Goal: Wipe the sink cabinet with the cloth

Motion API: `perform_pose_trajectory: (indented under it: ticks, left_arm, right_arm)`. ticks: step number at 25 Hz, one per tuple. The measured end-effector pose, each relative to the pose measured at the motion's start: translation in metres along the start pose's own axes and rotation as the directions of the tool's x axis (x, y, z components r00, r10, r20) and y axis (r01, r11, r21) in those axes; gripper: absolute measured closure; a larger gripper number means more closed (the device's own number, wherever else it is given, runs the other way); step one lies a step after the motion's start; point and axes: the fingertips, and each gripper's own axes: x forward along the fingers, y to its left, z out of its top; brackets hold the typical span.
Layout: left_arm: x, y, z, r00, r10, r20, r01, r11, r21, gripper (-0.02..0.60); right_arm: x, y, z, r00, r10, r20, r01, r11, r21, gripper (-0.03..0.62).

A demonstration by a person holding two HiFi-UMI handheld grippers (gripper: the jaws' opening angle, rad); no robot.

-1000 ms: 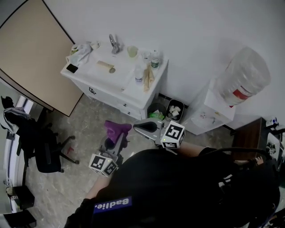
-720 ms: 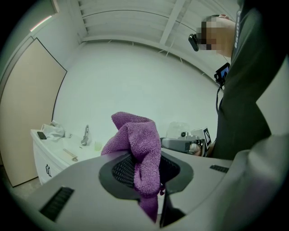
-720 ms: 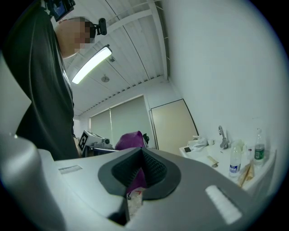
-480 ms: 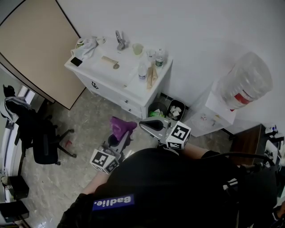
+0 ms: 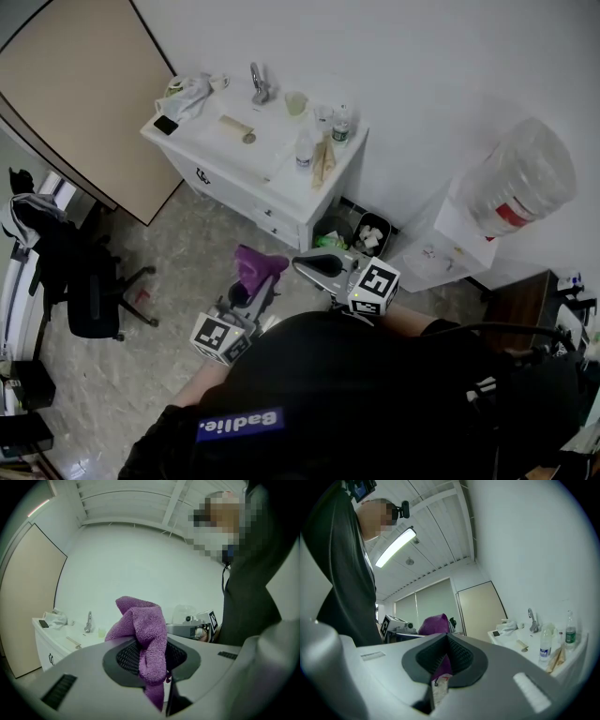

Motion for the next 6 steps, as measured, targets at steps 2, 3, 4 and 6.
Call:
perform_pose_trajectory:
  ticks: [2, 3, 4, 6]
  left_arm:
    - [-0.0001, -0.0005, 0.0004, 1.000, -0.001, -0.003, 0.001, 1.000, 0.002, 0.497]
    - [-0.0002, 0.0001, 0.0008, 1.000, -0.003, -0.006, 0.003, 1.000, 0.003, 0.497]
    - [-0.0002, 0.0009, 0.0013, 1.000, -0.006, -0.010, 0.006, 1.000, 0.004, 0.497]
    - [-0.0003, 0.0023, 0.0023, 1.000, -0.014, -0.020, 0.014, 1.000, 0.006, 0.497]
  right_arm:
    - [0.0005, 0.0004, -0.0009, 1.000, -0.003, 0.001, 0.003, 1.000, 0.005, 0.597]
    - [0.0016, 0.0003, -0.0009, 1.000, -0.004, 0.004, 0.004, 1.000, 0.007, 0.597]
    - [0.0030, 0.0001, -0.0010, 1.000, -0.005, 0.008, 0.005, 1.000, 0.008, 0.597]
    - [0.0062, -0.0004, -0.0013, 1.000, -0.004, 0.013, 0.004, 1.000, 0.011, 0.597]
